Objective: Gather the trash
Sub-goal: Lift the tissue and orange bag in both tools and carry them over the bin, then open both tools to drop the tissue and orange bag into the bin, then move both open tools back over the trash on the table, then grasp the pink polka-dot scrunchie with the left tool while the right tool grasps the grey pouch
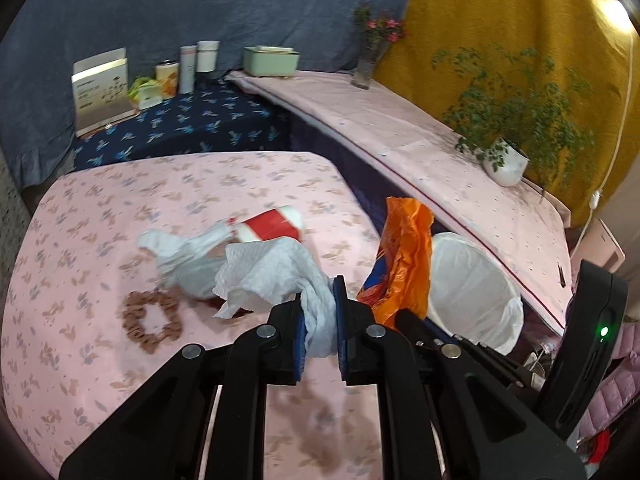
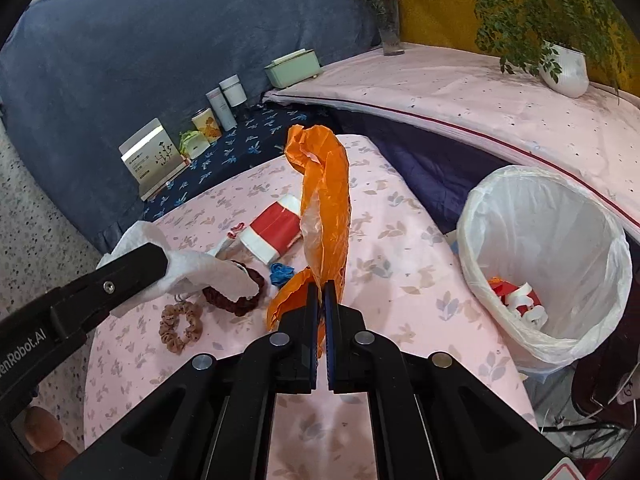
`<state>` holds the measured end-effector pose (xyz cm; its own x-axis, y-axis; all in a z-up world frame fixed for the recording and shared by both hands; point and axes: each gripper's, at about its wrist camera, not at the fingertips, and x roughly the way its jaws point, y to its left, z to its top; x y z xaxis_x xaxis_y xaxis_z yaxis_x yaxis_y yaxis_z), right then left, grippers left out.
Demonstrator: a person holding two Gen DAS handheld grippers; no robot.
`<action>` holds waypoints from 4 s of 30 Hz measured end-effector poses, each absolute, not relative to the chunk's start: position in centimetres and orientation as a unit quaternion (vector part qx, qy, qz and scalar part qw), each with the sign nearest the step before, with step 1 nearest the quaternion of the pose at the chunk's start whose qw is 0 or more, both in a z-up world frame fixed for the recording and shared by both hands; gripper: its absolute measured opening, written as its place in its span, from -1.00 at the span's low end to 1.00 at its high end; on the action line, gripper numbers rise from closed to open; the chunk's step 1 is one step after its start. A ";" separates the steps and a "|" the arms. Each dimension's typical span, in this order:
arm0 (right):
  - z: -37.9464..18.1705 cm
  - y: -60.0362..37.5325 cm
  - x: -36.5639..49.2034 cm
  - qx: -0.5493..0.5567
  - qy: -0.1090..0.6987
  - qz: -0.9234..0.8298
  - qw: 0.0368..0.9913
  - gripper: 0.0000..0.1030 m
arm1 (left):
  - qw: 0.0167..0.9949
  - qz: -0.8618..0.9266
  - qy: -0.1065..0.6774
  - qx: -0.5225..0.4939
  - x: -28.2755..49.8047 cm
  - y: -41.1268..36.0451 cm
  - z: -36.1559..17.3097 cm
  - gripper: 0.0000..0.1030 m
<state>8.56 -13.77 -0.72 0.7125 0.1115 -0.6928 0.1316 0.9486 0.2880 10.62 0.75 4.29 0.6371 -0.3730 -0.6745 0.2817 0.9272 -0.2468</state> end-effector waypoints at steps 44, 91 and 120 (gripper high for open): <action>-5.1 -34.7 3.7 0.269 0.364 -0.176 0.874 -0.81 | 0.851 -0.316 0.418 0.008 12.2 -22.6 1.9 0.05; -3.0 -21.4 7.0 0.153 0.390 -0.113 0.901 0.22 | 0.898 -0.143 0.416 0.003 13.5 -6.5 -0.8 0.36; -4.9 -5.8 11.9 0.049 0.436 -0.002 0.899 0.32 | 0.890 0.004 0.451 -0.063 15.5 11.4 -5.8 0.36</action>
